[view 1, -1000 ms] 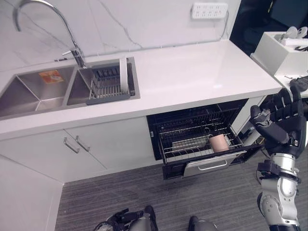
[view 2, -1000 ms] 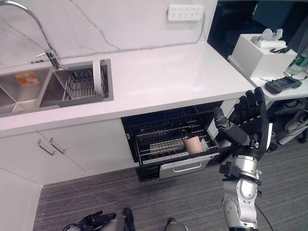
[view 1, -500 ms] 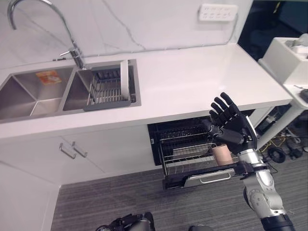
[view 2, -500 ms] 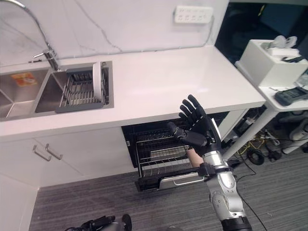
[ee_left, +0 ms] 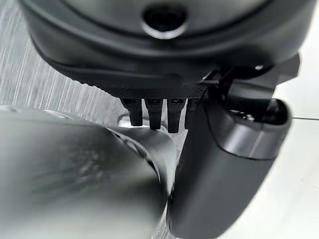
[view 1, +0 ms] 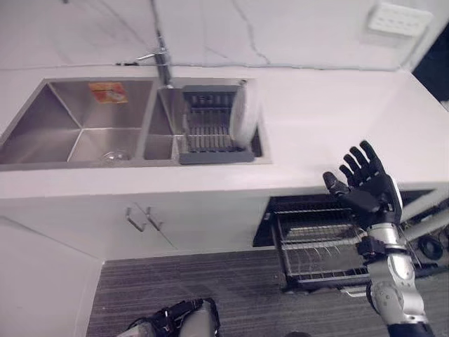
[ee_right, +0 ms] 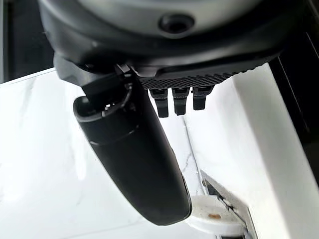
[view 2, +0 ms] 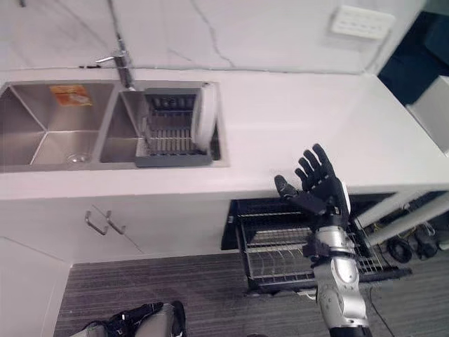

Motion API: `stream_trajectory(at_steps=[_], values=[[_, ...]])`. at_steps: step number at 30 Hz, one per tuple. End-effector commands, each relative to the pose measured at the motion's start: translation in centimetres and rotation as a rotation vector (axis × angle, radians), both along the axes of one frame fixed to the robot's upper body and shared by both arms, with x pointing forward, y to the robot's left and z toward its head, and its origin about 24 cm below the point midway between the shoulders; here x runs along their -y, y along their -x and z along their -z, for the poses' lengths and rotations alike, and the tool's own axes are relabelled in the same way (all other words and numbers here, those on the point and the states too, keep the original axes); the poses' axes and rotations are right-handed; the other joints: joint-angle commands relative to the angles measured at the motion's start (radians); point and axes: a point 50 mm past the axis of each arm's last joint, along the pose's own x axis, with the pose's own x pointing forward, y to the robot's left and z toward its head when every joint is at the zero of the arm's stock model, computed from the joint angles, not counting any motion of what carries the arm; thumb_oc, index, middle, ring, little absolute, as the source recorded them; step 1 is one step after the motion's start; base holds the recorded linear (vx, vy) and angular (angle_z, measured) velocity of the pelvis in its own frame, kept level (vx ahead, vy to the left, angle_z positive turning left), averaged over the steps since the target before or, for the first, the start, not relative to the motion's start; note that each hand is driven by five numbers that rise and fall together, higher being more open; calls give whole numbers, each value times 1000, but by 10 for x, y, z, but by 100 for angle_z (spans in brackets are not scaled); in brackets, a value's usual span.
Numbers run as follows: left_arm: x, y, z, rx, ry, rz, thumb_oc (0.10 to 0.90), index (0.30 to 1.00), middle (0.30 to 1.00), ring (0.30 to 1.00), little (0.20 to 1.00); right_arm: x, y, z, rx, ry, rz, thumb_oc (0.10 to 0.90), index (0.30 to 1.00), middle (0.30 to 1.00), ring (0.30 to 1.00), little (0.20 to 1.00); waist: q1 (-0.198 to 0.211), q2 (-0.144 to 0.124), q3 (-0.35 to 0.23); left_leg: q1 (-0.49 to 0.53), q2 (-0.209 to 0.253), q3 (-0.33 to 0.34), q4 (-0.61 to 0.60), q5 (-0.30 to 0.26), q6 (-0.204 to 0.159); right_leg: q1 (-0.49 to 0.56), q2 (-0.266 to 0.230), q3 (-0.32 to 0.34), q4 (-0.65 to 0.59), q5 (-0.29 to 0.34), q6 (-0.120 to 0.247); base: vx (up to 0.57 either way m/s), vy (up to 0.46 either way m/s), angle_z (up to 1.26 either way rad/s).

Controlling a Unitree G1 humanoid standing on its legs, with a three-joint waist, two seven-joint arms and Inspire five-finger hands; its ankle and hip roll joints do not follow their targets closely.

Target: Place the dishes in the dishwasher.

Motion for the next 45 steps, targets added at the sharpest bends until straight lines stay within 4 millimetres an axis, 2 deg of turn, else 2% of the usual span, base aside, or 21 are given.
stream_trajectory(at_steps=[1, 3, 5, 7, 8, 9, 10, 11, 15, 28, 35, 38, 40, 41, 43, 44, 45], values=[[19, 51, 16, -188, 47, -23, 800, 900, 900, 900, 900, 24, -2, -79, 392, 56, 39, 800, 900, 900, 900, 900, -26, 51, -27, 85, 29, -24, -152, 20, -69, -50, 205, -70, -8, -92, 8, 58, 90, -69], [14, 56, 16, -207, 34, -68, 800, 900, 900, 900, 900, 28, -2, -83, 404, 54, 44, 800, 900, 900, 900, 900, -41, 43, -22, 90, 10, -29, -152, 8, -66, -76, 284, -72, -41, -119, -7, 54, 80, -41], [12, 59, 16, -206, 56, -80, 800, 900, 900, 900, 900, 30, -2, -87, 426, 62, 36, 800, 900, 900, 900, 900, -43, 35, -22, 83, -7, -33, -152, 2, -68, -83, 334, -88, -89, -125, -25, -2, 26, 8], [15, 63, 17, -192, 60, -45, 800, 900, 900, 900, 900, 32, -1, -91, 442, 72, 37, 800, 900, 900, 900, 900, -39, 24, -22, 72, -36, -52, -152, 2, -67, -106, 333, -70, -89, -135, -27, -31, -50, 9], [17, 63, 18, -186, 49, -39, 800, 900, 900, 900, 900, 33, -1, -93, 442, 76, 47, 800, 900, 900, 900, 900, -38, 20, -26, 67, -52, -63, -152, 4, -69, -116, 335, -43, -89, -169, -37, -20, -80, 13], [18, 64, 18, -191, 50, -43, 800, 900, 900, 900, 900, 33, -1, -93, 442, 74, 51, 800, 900, 900, 900, 900, -36, 20, -28, 66, -56, -65, -152, 7, -70, -119, 334, -40, -89, -170, -37, 53, -69, 23], [20, 66, 18, -200, 61, -39, 800, 900, 900, 900, 900, 32, -3, -94, 442, 77, 51, 800, 900, 900, 900, 900, -28, 20, -37, 69, -55, -63, -152, -5, -84, -116, 327, -37, -89, -214, -36, -21, -60, 26], [25, 73, 20, -214, 68, 11, 800, 900, 900, 900, 900, 29, -6, -95, 444, 76, 58, 800, 900, 900, 900, 900, -17, 22, -40, 49, -53, -48, -152, 21, -88, -125, 324, -33, -89, -225, -49, -11, -51, 16], [29, 84, 22, -241, 58, 33, 800, 900, 900, 900, 900, 22, -10, -98, 447, 92, 48, 800, 900, 900, 900, 900, -9, 26, -48, 32, -50, -36, -152, 31, -94, -122, 332, -9, -89, -247, -57, -16, -42, 2], [30, 91, 22, -258, 47, 49, 800, 900, 900, 900, 900, 13, -9, -98, 437, 109, 7, 800, 900, 900, 900, 900, -8, 48, -55, 36, -32, -25, -152, 40, -123, -104, 325, -17, -89, -268, -62, 17, -58, -2], [30, 97, 22, -269, 47, 68, 800, 900, 900, 900, 900, 4, -10, -99, 437, 118, -28, 800, 900, 900, 900, 900, -7, 56, -52, 62, -41, -28, -152, 34, -126, -107, 316, -18, -89, -266, -67, 7, -41, 0], [31, 97, 22, -270, 49, 70, 800, 900, 900, 900, 900, 0, -10, -99, 435, 138, -47, 800, 900, 900, 900, 900, -12, 42, -44, 107, -67, -12, -152, 32, -116, -107, 301, -6, -89, -262, -78, 63, -35, -4], [30, 93, 22, -250, 39, 81, 800, 900, 900, 900, 900, 2, -9, -99, 431, 152, -44, 800, 900, 900, 900, 900, -3, 14, -20, 116, -102, -2, -152, 88, -125, -95, 277, 22, -89, -250, -82, 105, -47, -1], [30, 91, 22, -246, 36, 83, 800, 900, 900, 900, 900, 2, -10, -99, 429, 149, -42, 800, 900, 900, 900, 900, 2, 13, -13, 106, -109, -4, -152, 96, -125, -93, 277, 32, -89, -247, -80, 119, -6, 4], [34, 93, 22, -249, 30, 100, 800, 900, 900, 900, 900, -3, -12, -95, 425, 144, -51, 800, 900, 900, 900, 900, 19, 38, -3, 44, -111, -47, -152, 93, -124, -83, 308, 61, -89, -254, -75, 177, 76, 4], [37, 100, 24, -259, 31, 91, 800, 900, 900, 900, 900, -8, -15, -93, 422, 138, -60, 800, 900, 900, 900, 900, 43, 60, -1, -29, -105, -94, -152, 136, -135, -77, 338, 84, -89, -262, -77, 205, 84, -8], [38, 101, 24, -261, 31, 89, 800, 900, 900, 900, 900, -8, -15, -93, 422, 137, -60, 800, 900, 900, 900, 900, 47, 62, -1, -39, -104, -100, -152, 143, -137, -76, 342, 88, -89, -264, -77, 248, 98, -32]])
